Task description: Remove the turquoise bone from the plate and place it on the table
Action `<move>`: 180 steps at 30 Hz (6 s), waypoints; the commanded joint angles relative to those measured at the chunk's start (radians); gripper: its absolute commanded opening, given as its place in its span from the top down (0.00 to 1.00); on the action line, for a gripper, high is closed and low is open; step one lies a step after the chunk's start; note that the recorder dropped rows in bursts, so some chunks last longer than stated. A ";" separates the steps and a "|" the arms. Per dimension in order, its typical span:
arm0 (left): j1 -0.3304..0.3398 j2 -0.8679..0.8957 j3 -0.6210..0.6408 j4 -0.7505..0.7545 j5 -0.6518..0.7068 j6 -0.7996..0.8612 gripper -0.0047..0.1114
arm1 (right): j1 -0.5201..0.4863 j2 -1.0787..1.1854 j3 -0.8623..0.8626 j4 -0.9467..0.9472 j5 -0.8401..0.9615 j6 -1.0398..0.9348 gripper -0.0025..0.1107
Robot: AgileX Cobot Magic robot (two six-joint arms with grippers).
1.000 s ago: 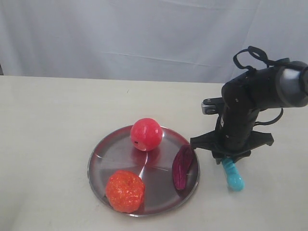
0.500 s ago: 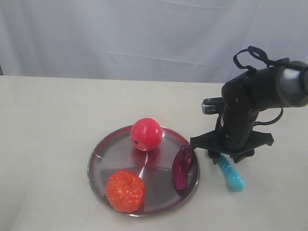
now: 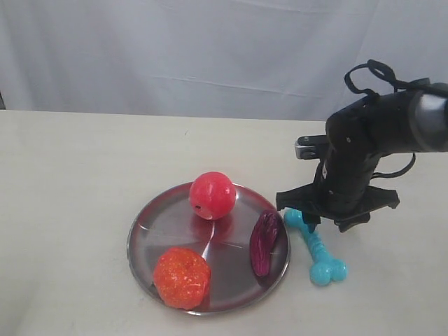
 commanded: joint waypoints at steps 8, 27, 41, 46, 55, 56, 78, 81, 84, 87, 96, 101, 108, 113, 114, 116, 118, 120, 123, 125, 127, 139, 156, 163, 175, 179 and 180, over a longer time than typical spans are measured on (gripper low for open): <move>-0.003 -0.001 0.003 0.000 -0.001 -0.002 0.96 | -0.006 -0.071 -0.031 0.003 0.024 -0.029 0.54; -0.003 -0.001 0.003 0.000 -0.001 -0.002 0.96 | -0.004 -0.254 -0.141 0.064 0.323 -0.185 0.54; -0.003 -0.001 0.003 0.000 -0.001 -0.002 0.96 | -0.004 -0.828 0.092 0.061 0.459 -0.201 0.54; -0.003 -0.001 0.003 0.000 -0.001 -0.002 0.96 | -0.004 -1.040 0.175 0.150 0.478 -0.220 0.54; -0.003 -0.001 0.003 0.000 -0.001 -0.002 0.96 | -0.004 -1.344 0.342 0.263 0.478 -0.284 0.54; -0.003 -0.001 0.003 0.000 -0.001 -0.002 0.96 | -0.004 -1.361 0.353 0.263 0.478 -0.286 0.54; -0.003 -0.001 0.003 0.000 -0.001 -0.002 0.96 | -0.004 -1.465 0.410 0.267 0.380 -0.348 0.98; -0.003 -0.001 0.003 0.000 -0.001 -0.002 0.96 | -0.004 -1.465 0.410 0.256 0.326 -0.348 0.98; -0.003 -0.001 0.003 0.000 -0.001 -0.002 0.96 | -0.004 -1.465 0.410 0.228 0.222 -0.357 0.98; -0.003 -0.001 0.003 0.000 -0.001 -0.002 0.96 | -0.004 -1.465 0.410 0.198 0.102 -0.369 0.98; -0.003 -0.001 0.003 0.000 -0.001 0.000 0.96 | -0.010 -1.474 0.535 0.162 -0.247 -0.422 0.98; -0.003 -0.001 0.003 0.000 -0.001 0.000 0.96 | -0.109 -1.529 0.668 0.187 -0.494 -0.423 0.98; -0.003 -0.001 0.003 0.000 -0.001 0.000 0.96 | -0.253 -1.668 0.796 0.188 -0.521 -0.436 0.98; -0.003 -0.001 0.003 0.000 -0.001 0.000 0.96 | -0.297 -1.779 0.881 0.188 -0.521 -0.466 0.98; -0.003 -0.001 0.003 0.000 -0.001 0.000 0.96 | -0.306 -1.797 0.900 0.188 -0.521 -0.469 0.98; -0.003 -0.001 0.003 0.000 -0.001 -0.002 0.96 | -0.315 -1.823 0.932 0.188 -0.525 -0.472 0.98; -0.003 -0.001 0.003 0.000 -0.001 -0.002 0.96 | -0.315 -1.837 0.954 0.188 -0.527 -0.486 0.98; -0.003 -0.001 0.003 0.000 -0.001 -0.002 0.96 | -0.315 -1.845 0.972 0.188 -0.527 -0.492 0.98; -0.003 -0.001 0.003 0.000 -0.001 -0.002 0.96 | -0.315 -1.845 0.997 0.188 -0.527 -0.494 0.98; -0.003 -0.001 0.003 0.000 -0.001 -0.002 0.96 | -0.315 -1.845 1.016 0.188 -0.530 -0.494 0.98; -0.003 -0.001 0.003 0.000 -0.001 -0.002 0.96 | -0.315 -1.845 1.042 0.188 -0.535 -0.494 0.98; -0.003 -0.001 0.003 0.000 -0.001 -0.002 0.96 | -0.319 -1.908 1.173 0.177 -0.533 -0.494 0.98; -0.003 -0.001 0.003 0.000 -0.001 -0.002 0.96 | -0.319 -1.908 1.173 0.177 -0.406 -0.567 0.98; -0.003 -0.001 0.003 0.000 -0.001 -0.002 0.96 | -0.319 -1.908 1.173 0.199 -0.401 -0.573 0.98; -0.003 -0.001 0.003 0.000 -0.001 -0.002 0.96 | -0.319 -1.908 1.173 0.199 -0.401 -0.573 0.98; -0.003 -0.001 0.003 0.000 -0.001 -0.002 0.96 | -0.319 -1.908 1.173 0.199 -0.401 -0.562 0.98; -0.003 -0.001 0.003 0.000 -0.001 -0.002 0.96 | -0.319 -1.908 1.173 0.199 -0.401 -0.562 0.98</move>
